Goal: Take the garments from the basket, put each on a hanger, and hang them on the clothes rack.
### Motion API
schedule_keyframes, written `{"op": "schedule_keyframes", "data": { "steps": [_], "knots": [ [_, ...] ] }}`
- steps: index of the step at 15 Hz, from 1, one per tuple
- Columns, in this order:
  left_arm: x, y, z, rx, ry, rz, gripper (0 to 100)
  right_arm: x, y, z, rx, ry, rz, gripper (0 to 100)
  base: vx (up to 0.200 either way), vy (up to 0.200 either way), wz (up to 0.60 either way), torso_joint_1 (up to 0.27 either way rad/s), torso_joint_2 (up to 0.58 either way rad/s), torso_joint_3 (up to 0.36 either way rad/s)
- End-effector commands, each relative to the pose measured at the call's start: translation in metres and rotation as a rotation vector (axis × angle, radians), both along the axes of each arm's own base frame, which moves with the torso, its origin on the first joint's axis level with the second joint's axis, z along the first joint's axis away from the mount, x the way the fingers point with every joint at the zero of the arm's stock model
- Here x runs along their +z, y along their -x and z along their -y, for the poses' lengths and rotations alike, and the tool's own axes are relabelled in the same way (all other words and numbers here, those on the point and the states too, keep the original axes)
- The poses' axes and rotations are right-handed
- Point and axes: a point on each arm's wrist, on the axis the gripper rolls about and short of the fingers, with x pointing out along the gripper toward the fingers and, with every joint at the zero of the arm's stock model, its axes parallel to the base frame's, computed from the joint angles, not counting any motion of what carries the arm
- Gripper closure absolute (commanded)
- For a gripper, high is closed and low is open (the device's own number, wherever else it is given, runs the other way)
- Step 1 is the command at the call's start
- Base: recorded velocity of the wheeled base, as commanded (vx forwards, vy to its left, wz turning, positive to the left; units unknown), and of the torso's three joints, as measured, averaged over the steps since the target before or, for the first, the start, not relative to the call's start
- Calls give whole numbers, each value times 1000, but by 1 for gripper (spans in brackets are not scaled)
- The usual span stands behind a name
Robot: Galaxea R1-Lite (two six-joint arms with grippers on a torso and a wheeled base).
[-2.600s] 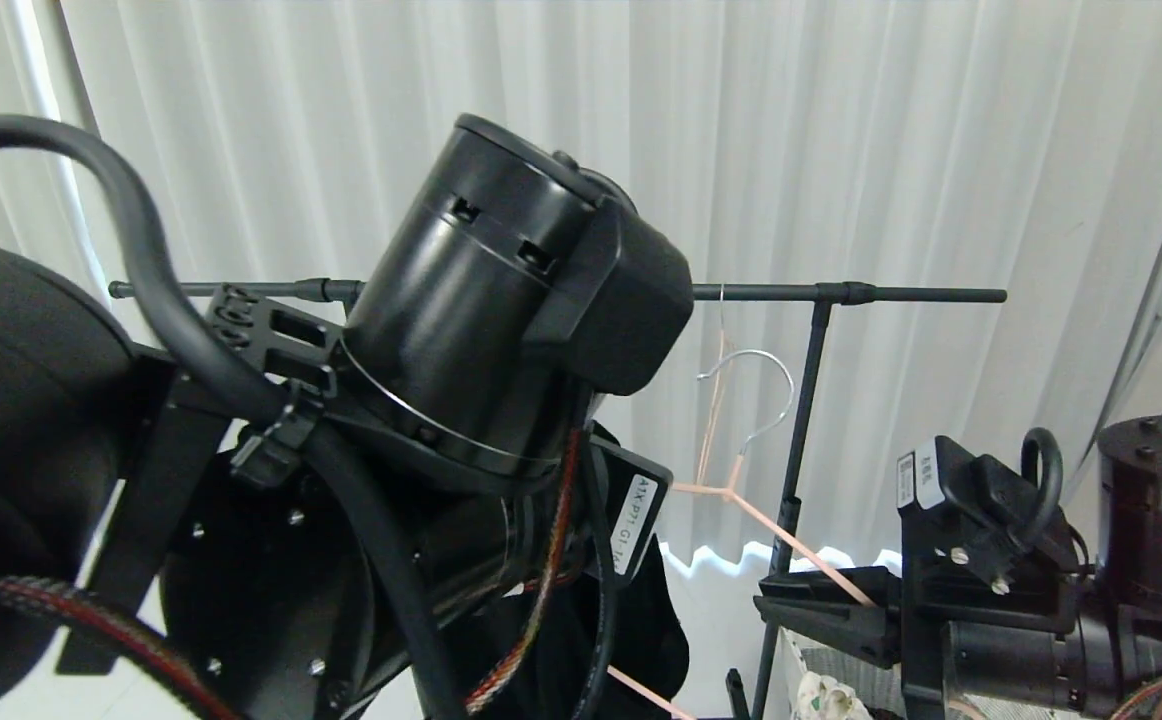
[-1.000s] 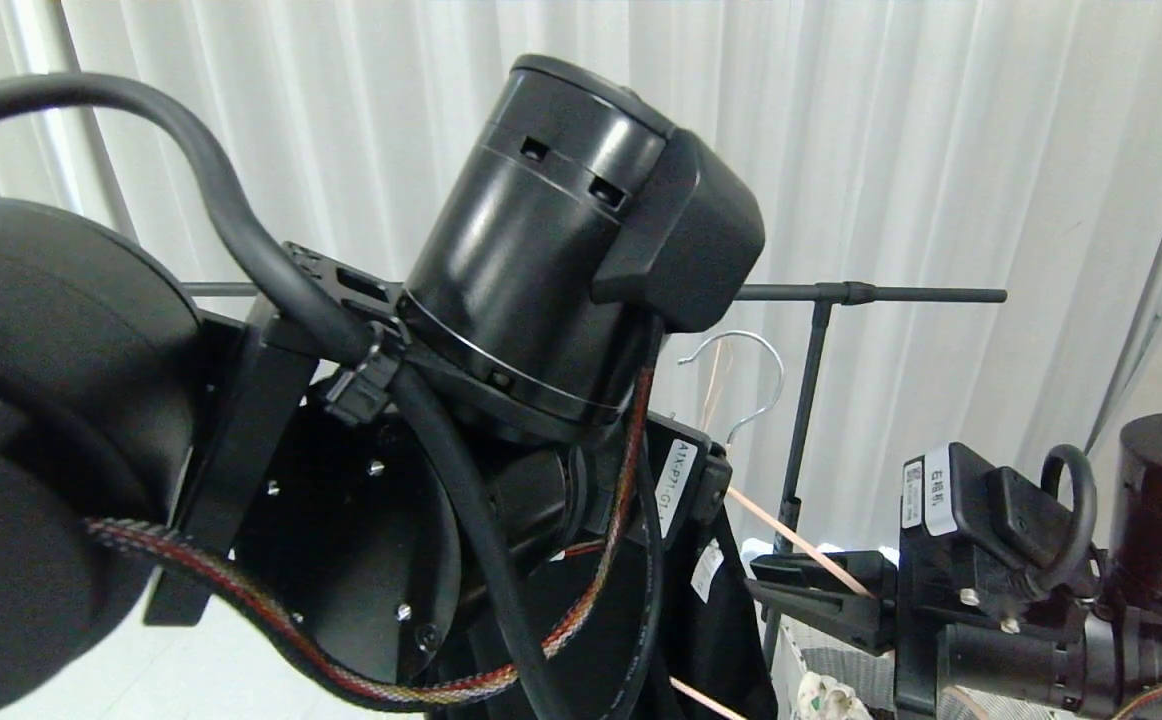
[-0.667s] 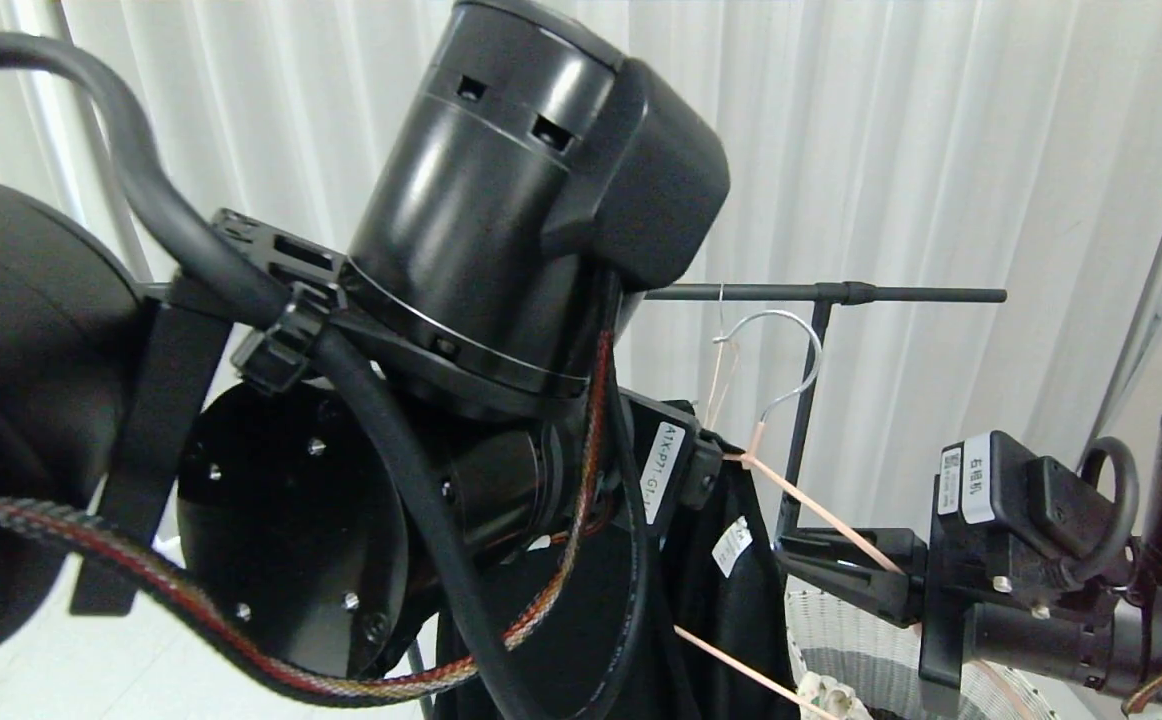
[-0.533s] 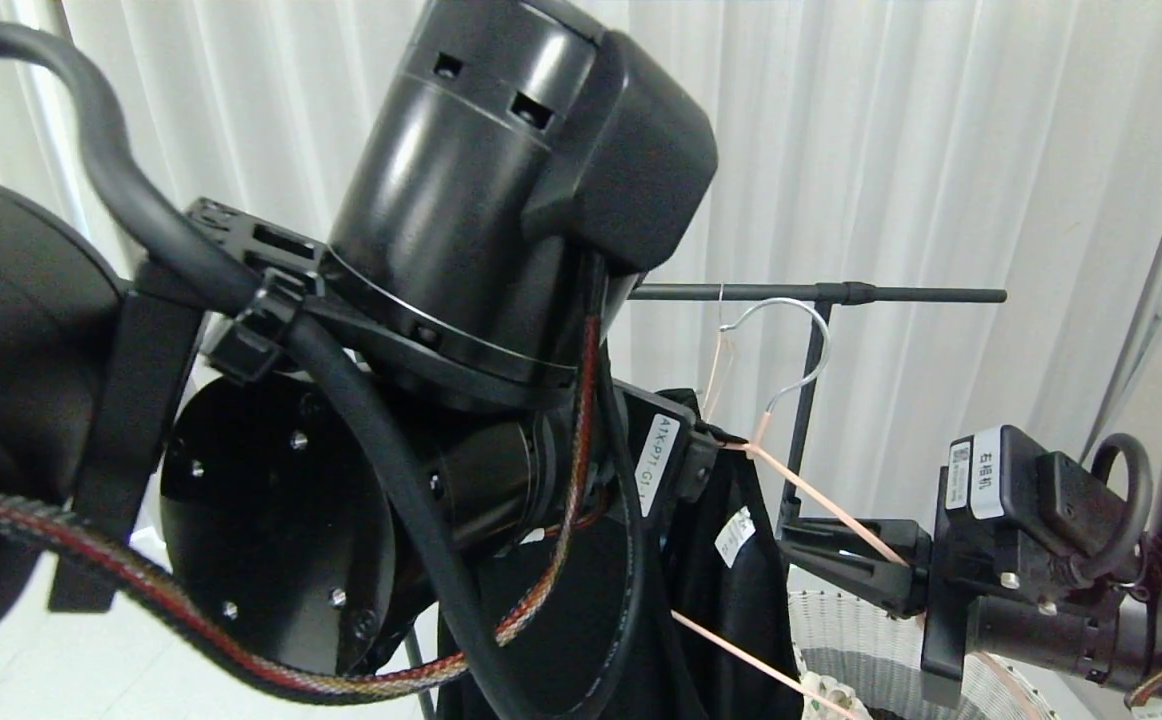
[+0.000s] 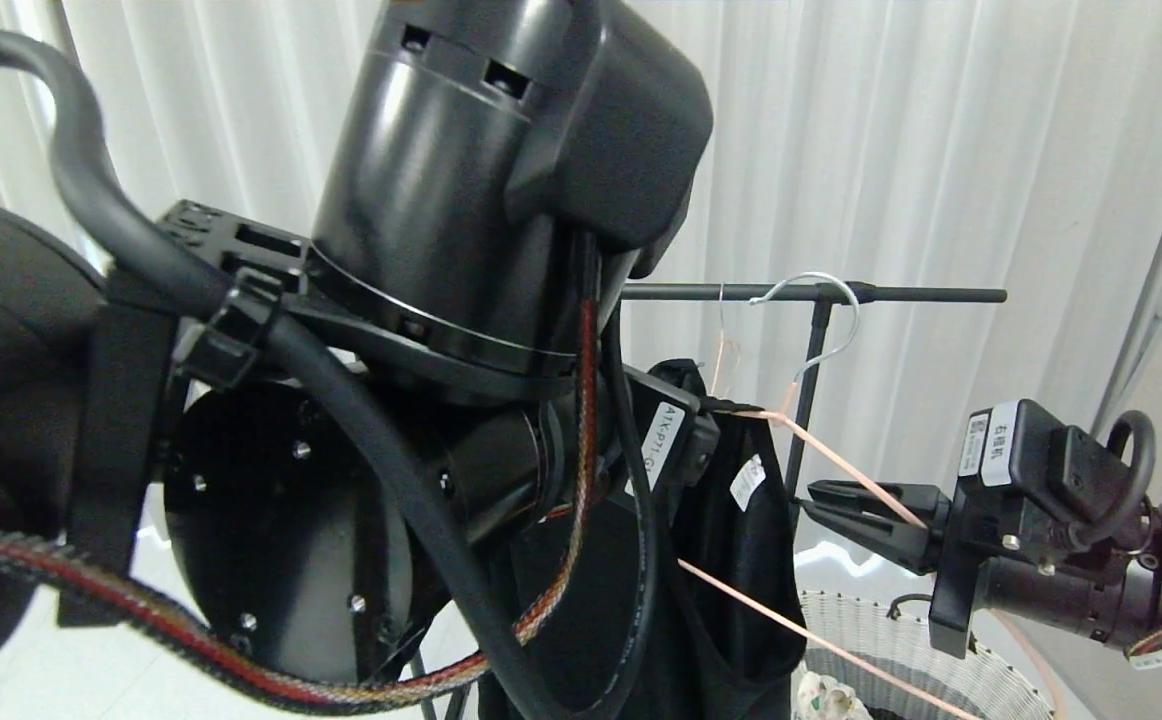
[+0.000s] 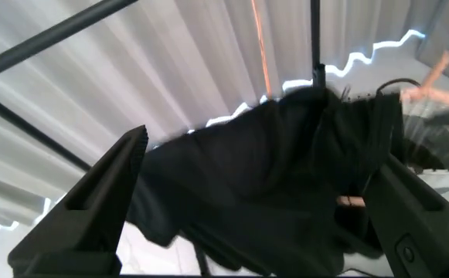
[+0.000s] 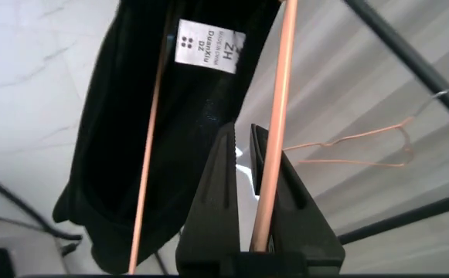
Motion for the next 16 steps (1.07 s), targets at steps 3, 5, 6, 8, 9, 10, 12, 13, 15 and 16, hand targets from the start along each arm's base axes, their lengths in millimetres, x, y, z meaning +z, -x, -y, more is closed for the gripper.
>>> {"op": "schedule_keyframes", "data": {
  "steps": [3, 5, 6, 8, 9, 10, 12, 13, 15, 16],
  "knots": [
    [-17, 12, 1, -38, -58, -31, 0, 1, -2, 1, -7, 5, 33, 100, 0, 0, 0, 0, 0, 0],
    [-19, 13, 3, -37, -61, -30, 0, 1, -2, 1, -4, 12, 46, 100, 0, 0, 0, 0, 0, 0],
    [-19, 13, 3, -34, -54, -24, 0, 1, -2, 1, -7, 13, 46, 100, 0, 0, 0, 0, 0, 0],
    [-18, 12, 4, -26, -35, -8, 0, 2, -3, 1, -10, 8, 52, 100, 0, 0, 0, 0, 0, 0],
    [-12, 11, 10, -34, 39, 32, 0, 2, -4, 1, -13, 6, 56, 100, 0, 0, 0, 0, 0, 0],
    [-10, 12, 12, -39, 65, 47, 0, 2, -4, 1, -15, 6, 56, 100, 0, 0, 0, 0, 0, 0],
    [-12, 14, 7, -46, 47, 58, 0, 2, -5, 1, -18, 6, 56, 100, 0, 0, 0, 0, 0, 0],
    [-12, 15, 6, -49, 45, 62, 0, 2, -5, 1, -19, 6, 56, 100, 0, 0, 0, 0, 0, 0],
    [-15, 20, -4, -74, 8, 99, 0, 2, -6, 3, -28, 6, 56, 100, 0, 0, 0, 0, 0, 0],
    [-18, 21, -8, -86, -14, 126, 0, 2, -6, 3, -28, 6, 56, 100, 0, 0, 0, 0, 0, 0]
  ]
}}
